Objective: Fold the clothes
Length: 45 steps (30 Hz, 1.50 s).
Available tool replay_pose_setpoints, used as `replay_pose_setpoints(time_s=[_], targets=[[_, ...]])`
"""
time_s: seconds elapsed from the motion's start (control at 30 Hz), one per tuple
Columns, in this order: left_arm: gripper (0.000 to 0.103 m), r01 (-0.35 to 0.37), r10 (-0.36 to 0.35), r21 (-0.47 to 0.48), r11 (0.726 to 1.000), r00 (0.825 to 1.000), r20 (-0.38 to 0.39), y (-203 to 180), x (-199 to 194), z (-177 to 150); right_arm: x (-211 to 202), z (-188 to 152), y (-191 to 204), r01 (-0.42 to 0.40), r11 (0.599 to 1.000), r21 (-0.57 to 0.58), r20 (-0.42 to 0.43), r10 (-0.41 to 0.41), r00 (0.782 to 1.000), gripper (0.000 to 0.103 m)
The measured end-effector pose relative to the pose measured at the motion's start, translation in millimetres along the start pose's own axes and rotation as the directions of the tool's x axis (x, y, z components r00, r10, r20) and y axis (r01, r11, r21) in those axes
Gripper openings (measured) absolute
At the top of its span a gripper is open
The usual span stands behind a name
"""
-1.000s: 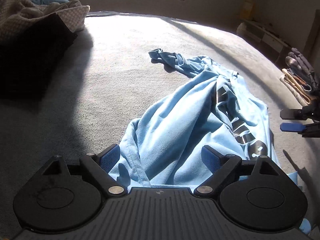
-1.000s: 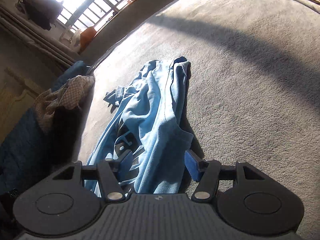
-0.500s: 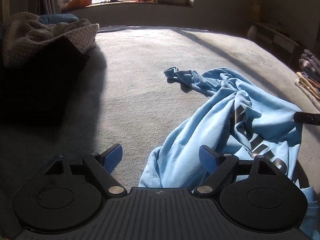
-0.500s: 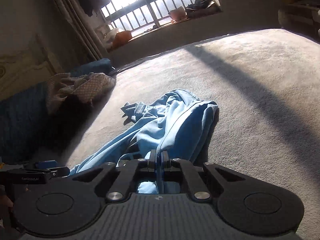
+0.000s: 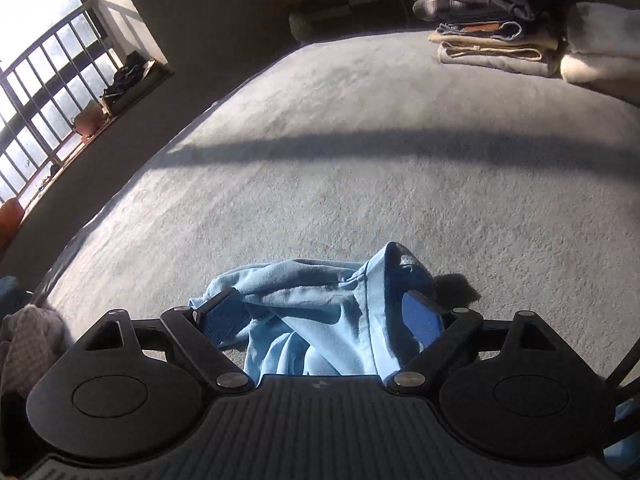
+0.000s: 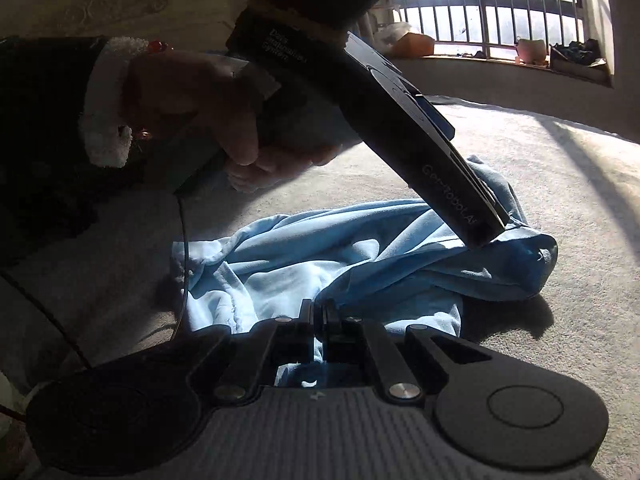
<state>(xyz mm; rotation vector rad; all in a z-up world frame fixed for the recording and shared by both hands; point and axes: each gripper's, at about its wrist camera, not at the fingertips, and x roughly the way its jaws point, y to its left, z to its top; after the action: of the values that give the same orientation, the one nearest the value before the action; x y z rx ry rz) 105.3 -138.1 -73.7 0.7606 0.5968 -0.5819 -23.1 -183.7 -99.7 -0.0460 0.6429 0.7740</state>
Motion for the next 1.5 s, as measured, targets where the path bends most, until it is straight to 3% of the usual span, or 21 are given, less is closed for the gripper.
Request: replay_pose_setpoints(time_s=[0.07,0.37,0.47,0.57,0.6,0.7,0.73,0.87,1.0,1.13,1.3,1.43,1.5], targets=[[0.084,-0.050,0.052,0.070,0.996,0.998,-0.025,-11.4,13.8,7.7,-5.0,-1.6,-4.0,-0.012,1.000,0.015,0.010,0.011,1.000,0.004],[0.082,-0.162,0.180,0.180,0.970,0.979,-0.091,-23.6,59.6,21.0,-15.4,-9.9,-3.0,-0.078,0.997,0.022,0.024,0.078,0.997,0.004],[0.075,-0.209,0.230,0.162,0.964,0.966,-0.123,-15.4,66.6,18.6,-20.7,-10.2,-0.4,-0.078,0.997,0.015,0.029,0.077,0.997,0.004],[0.070,-0.218,0.222,0.044,0.975,0.963,-0.150,10.6,57.2,16.8,-26.2,-10.4,2.0,-0.076,0.997,0.008,0.034,0.076,0.997,0.004],[0.070,-0.197,0.192,-0.019,0.980,0.970,-0.152,22.0,49.7,16.8,-28.5,-10.4,1.9,-0.074,0.997,0.008,0.034,0.074,0.997,0.004],[0.073,-0.047,0.032,-0.195,0.980,0.996,-0.083,49.8,16.5,16.4,-34.4,-10.4,3.1,-0.071,0.997,0.006,0.035,0.071,0.997,0.004],[0.076,0.004,-0.016,-0.207,0.978,0.998,-0.055,52.0,5.7,16.0,-36.0,-10.3,3.9,-0.070,0.998,0.005,0.035,0.070,0.997,0.004],[0.081,0.160,-0.160,-0.133,0.978,0.987,0.009,42.0,-27.9,12.8,-37.4,-10.7,12.5,-0.085,0.996,-0.007,0.026,0.085,0.996,0.004],[0.081,0.188,-0.184,0.057,0.981,0.981,-0.058,5.9,-28.2,2.6,-42.4,-9.7,26.3,-0.081,0.995,-0.064,0.014,0.082,0.997,0.004],[0.077,0.147,-0.130,0.126,0.981,0.983,-0.132,-9.5,-11.9,-10.4,-47.1,-9.8,36.8,-0.090,0.992,-0.084,0.008,0.091,0.996,0.004],[0.076,0.056,-0.032,0.148,0.987,0.986,-0.166,-7.3,-3.7,-15.4,-53.1,-13.9,49.4,-0.095,0.989,-0.116,-0.008,0.095,0.995,0.004],[0.076,-0.057,0.099,0.248,0.967,0.982,-0.163,-13.4,-0.3,-19.0,-54.3,-16.1,50.6,-0.114,0.988,-0.102,-0.011,0.113,0.994,0.004],[0.076,-0.115,0.151,0.246,0.963,0.979,-0.135,-12.3,0.8,-20.0,-54.8,-16.7,54.3,-0.124,0.987,-0.102,-0.008,0.123,0.992,0.004]])
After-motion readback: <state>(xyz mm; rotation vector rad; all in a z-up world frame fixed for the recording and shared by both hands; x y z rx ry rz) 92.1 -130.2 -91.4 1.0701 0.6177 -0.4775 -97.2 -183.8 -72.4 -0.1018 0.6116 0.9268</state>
